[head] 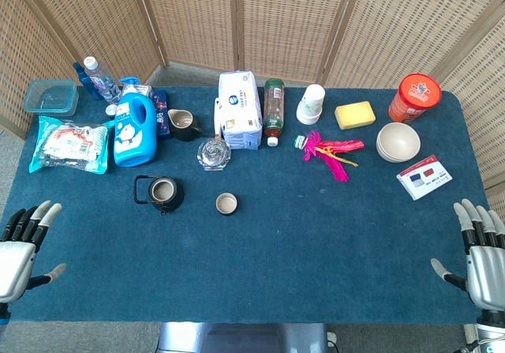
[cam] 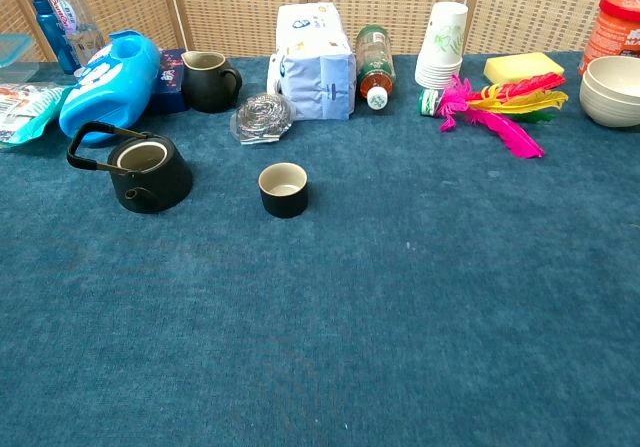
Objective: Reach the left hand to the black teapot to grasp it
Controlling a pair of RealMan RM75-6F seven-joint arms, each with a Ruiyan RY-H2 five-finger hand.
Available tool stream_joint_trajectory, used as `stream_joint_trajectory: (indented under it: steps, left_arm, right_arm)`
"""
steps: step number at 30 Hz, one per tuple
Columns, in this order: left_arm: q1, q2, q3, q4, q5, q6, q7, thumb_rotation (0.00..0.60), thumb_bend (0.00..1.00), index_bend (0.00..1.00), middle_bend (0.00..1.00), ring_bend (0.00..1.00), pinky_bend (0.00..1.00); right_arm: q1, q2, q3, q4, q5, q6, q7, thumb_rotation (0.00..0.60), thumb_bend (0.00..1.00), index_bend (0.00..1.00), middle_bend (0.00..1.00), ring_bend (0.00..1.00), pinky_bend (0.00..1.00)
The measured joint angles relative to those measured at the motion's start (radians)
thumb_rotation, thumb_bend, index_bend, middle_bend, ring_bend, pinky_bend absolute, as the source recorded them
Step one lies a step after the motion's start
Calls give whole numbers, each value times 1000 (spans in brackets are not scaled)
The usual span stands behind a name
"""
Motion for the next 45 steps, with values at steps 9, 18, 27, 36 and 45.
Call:
stream_joint_trajectory:
  steps: [9, 18, 27, 36, 45]
  left_arm:
    - [-17, -7, -1, 24, 0, -24, -11, 600, 0, 0, 0, 0, 27]
    - [-126, -131, -51, 420, 108, 6, -155, 600, 0, 0, 0, 0, 44]
    - [-310, -365, -70, 954, 221, 14, -266, 600, 0, 0, 0, 0, 50]
    - [-468, -536, -38, 1131, 246, -98, -287, 600, 0, 0, 0, 0, 50]
    - [-541, -603, -26, 1145, 217, -167, -193, 600, 0, 0, 0, 0, 50]
  right_arm:
    - [-2, 5, -1, -6, -2, 0, 8, 600, 0, 0, 0, 0, 0]
    - [7, 2, 5, -8, 24, -24, 2, 600, 0, 0, 0, 0, 0]
    - [13, -25, 16, 7, 45, -24, -54, 600, 0, 0, 0, 0, 0]
    - [26, -43, 20, 14, 68, -49, -92, 600, 0, 0, 0, 0, 0]
    - [27, -35, 20, 12, 70, -53, -75, 600, 0, 0, 0, 0, 0]
